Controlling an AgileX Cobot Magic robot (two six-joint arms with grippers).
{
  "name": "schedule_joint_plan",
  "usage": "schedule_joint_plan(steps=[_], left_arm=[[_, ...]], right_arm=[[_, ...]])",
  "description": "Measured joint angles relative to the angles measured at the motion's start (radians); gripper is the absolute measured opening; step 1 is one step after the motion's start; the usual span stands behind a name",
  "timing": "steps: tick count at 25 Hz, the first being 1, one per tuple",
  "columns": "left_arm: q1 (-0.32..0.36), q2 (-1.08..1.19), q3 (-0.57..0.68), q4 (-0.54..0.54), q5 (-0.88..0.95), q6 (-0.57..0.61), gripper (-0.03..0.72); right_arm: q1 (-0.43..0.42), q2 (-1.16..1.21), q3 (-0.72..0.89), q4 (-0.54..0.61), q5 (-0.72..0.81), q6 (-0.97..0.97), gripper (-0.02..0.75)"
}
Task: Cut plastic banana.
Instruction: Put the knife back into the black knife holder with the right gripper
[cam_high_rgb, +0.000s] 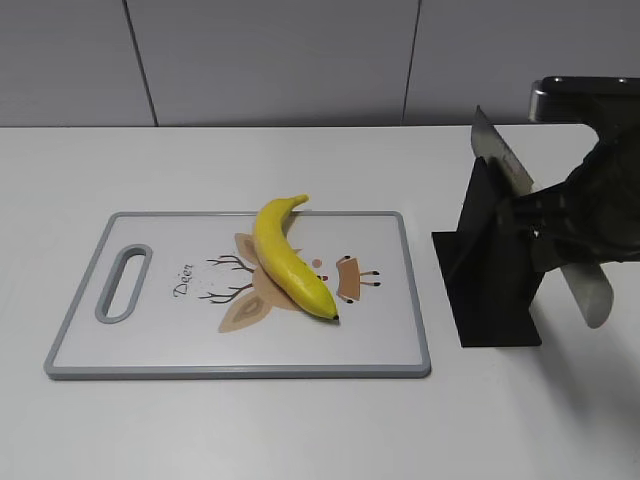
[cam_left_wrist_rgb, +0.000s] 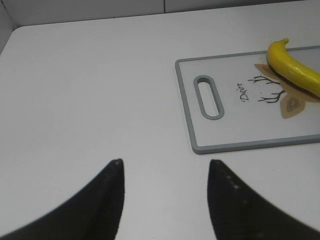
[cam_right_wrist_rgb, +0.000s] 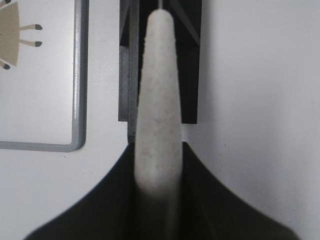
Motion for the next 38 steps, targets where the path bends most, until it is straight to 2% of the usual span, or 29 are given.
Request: schedule_joint_plan(steps=[10, 16, 21, 27, 33, 38], left_arm=[[0.0, 0.0, 0.0, 0.0, 0.0, 0.0, 0.519], [0.0, 0.0, 0.0, 0.0, 0.0, 0.0, 0.519], [0.0, 0.0, 0.0, 0.0, 0.0, 0.0, 0.519], [0.0, 0.0, 0.0, -0.001, 0.0, 0.0, 0.519], [0.0, 0.0, 0.0, -0.001, 0.0, 0.0, 0.519], [0.0, 0.0, 0.0, -0.001, 0.0, 0.0, 0.519]], right_arm=[[0.0, 0.005, 0.0, 0.001, -0.001, -0.008, 0.174], [0.0, 0.014, 0.0, 0.07, -0.002, -0.025, 0.174], [0.0, 0.014, 0.0, 0.07, -0.002, -0.03, 0.185], [0.0, 0.014, 0.0, 0.07, -0.009, -0.038, 0.347], [0.0, 0.014, -0.006, 0.07, -0.01, -0.047, 0.462], [0.0, -0.006, -0.08, 0.113, 0.041, -0.116, 0.597]])
